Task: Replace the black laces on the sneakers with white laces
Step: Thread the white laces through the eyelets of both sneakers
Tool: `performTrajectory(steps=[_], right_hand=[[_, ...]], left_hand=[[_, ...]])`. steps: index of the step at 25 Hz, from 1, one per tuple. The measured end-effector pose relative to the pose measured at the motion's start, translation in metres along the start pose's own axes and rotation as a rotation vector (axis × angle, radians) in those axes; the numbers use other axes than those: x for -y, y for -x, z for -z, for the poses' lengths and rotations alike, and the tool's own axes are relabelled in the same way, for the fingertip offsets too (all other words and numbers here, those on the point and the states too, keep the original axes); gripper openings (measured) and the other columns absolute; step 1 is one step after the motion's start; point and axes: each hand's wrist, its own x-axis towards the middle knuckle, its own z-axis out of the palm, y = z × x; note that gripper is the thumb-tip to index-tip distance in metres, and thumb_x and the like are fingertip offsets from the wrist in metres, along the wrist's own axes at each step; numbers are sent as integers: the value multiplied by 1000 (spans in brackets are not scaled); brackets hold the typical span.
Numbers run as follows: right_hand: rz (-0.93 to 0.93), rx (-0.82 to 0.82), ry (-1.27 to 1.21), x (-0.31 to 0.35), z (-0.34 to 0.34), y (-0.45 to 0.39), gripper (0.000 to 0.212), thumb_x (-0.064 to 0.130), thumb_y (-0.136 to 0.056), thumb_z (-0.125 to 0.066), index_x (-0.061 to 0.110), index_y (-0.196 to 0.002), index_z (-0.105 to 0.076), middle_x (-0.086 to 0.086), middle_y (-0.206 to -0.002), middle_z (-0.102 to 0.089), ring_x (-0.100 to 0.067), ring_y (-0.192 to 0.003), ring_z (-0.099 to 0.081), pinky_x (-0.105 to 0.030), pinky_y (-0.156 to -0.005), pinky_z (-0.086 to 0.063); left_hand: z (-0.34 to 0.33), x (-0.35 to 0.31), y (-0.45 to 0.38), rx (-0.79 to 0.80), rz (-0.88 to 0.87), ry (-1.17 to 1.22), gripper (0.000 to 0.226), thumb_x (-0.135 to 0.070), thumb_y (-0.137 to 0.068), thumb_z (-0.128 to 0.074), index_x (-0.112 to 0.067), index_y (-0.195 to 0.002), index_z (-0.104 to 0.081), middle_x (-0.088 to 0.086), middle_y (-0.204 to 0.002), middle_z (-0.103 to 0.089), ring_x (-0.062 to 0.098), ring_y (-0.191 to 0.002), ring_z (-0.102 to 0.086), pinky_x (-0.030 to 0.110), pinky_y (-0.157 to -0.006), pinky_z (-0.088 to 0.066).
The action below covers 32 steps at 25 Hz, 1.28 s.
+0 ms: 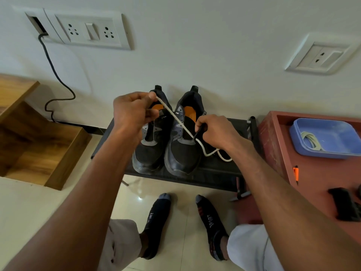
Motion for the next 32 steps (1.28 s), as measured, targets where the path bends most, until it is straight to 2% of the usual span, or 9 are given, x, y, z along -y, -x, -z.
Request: performTrajectory(steps=[3, 7, 9, 13, 17, 22, 26, 29, 32], right_hand=[[-27, 23, 4, 0, 1, 1, 36, -7, -88, -56, 22, -95, -77, 2, -111, -66, -8, -73, -53, -20, -60, -37], [19, -84, -12, 12, -8, -1, 38, -4, -87, -61, 27, -102, -77, -3, -117, -54, -19, -100, -54, -28, -81, -44], [69, -177, -318, 26, -5, -3, 36, -1, -90, -63, 26, -110, -77, -1, -111, -67, -14, -98, -63, -27, -83, -50], [4, -34, -1036, 44, 9, 3, 17, 15, -105, -62, 9, -115, -74, -11, -93, -78, -24, -85, -76, -35, -85, -62], [-131, -137, -758, 28, 0, 1, 6, 11, -98, -72, 10, -94, -76, -6, -80, -75, -18, -61, -70, -35, -72, -64], [-46, -85, -144, 15, -14, -1, 10, 18, -95, -75, 23, -99, -83, 5, -94, -76, -11, -77, -69, -31, -79, -59], [-33, -71, -111, 16, -16, 0, 5, 22, -90, -81, 26, -92, -84, 8, -90, -76, -9, -84, -68, -27, -76, -52], [-47, -67, -151, 19, -29, -2, 7, 22, -90, -81, 28, -88, -83, 11, -87, -75, -8, -85, -68, -29, -79, -53], [-87, -88, -105, 20, -53, -8, 4, 25, -90, -81, 27, -87, -83, 5, -98, -74, -13, -88, -68, -29, -73, -52]], left_hand=[[-2, -1, 4, 102, -73, -152, 14, -22, -96, -75, -10, -92, -79, 14, -83, -76, 18, -61, -65, 40, -76, -66], [-17, 1, 3, 194, -113, -168, 16, -28, -96, -75, -12, -94, -79, 2, -75, -70, 16, -63, -68, 42, -82, -65], [-23, 1, 0, 220, -143, -178, 16, -28, -96, -75, -13, -93, -79, -6, -67, -66, 13, -62, -66, 38, -79, -62], [-26, 3, -7, 237, -219, -232, 14, -27, -95, -76, -16, -85, -78, -9, -60, -67, 10, -58, -63, 27, -63, -54], [-19, 13, -17, 338, -330, -554, 6, -24, -97, -72, -22, -96, -78, 11, -72, -71, 27, -64, -68, 39, -66, -58], [-20, 21, -6, 649, -416, -1083, 55, 3, -96, -52, -34, -134, -67, -11, -72, -53, 9, -62, -50, 24, -60, -42], [-23, 25, -5, 739, -431, -1173, 55, 1, -96, -60, -30, -142, -60, -17, -79, -47, 10, -76, -46, 28, -76, -42], [-20, 28, -11, 711, -428, -1188, 48, -1, -94, -63, -30, -133, -64, -4, -98, -62, 17, -85, -54, 29, -72, -43], [-17, 31, -18, 692, -406, -1180, 44, 0, -93, -61, -30, -124, -66, -12, -85, -55, 17, -81, -57, 24, -61, -40]])
